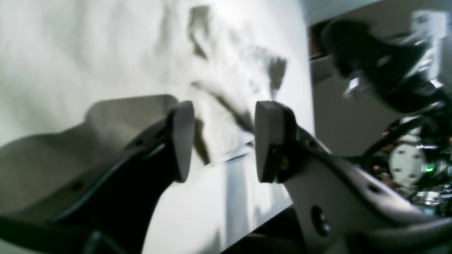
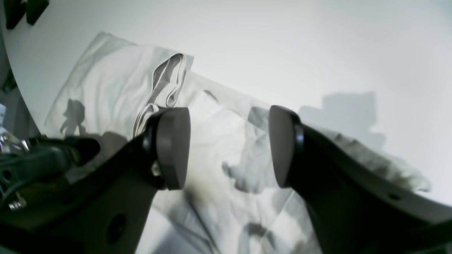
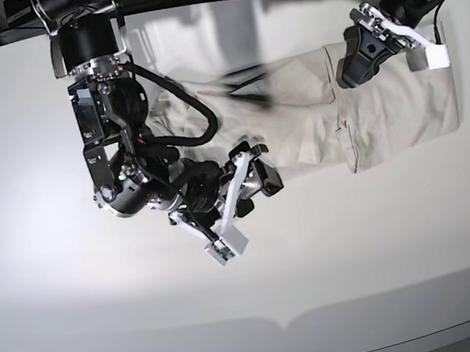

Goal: Fold the T-shirt properly
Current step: 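Fold the shirt end held by the left gripper toward the right gripper, then fold the shirt end held by the right gripper toward the middle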

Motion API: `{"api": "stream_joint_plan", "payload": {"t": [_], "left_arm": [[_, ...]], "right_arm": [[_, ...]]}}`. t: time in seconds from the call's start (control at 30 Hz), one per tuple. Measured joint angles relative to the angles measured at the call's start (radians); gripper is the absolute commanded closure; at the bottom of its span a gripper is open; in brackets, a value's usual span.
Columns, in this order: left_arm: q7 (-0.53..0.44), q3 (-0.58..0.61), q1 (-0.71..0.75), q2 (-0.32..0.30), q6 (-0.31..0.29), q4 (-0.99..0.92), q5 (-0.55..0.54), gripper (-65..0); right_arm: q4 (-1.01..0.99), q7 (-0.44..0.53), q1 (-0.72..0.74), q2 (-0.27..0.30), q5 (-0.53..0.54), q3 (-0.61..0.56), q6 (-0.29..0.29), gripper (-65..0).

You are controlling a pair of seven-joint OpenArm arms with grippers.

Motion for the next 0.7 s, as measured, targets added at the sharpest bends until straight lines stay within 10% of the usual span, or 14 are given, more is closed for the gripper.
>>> {"api": "stream_joint_plan", "payload": {"t": [0.7], "left_arm": [[-0.084,0.0,0.001,-0.193,0.0,0.032,0.161,-27.5]], "right_arm": [[0.0,-0.116,-0.098,0.1,0.106,0.144,-0.049,-35.2]]}}
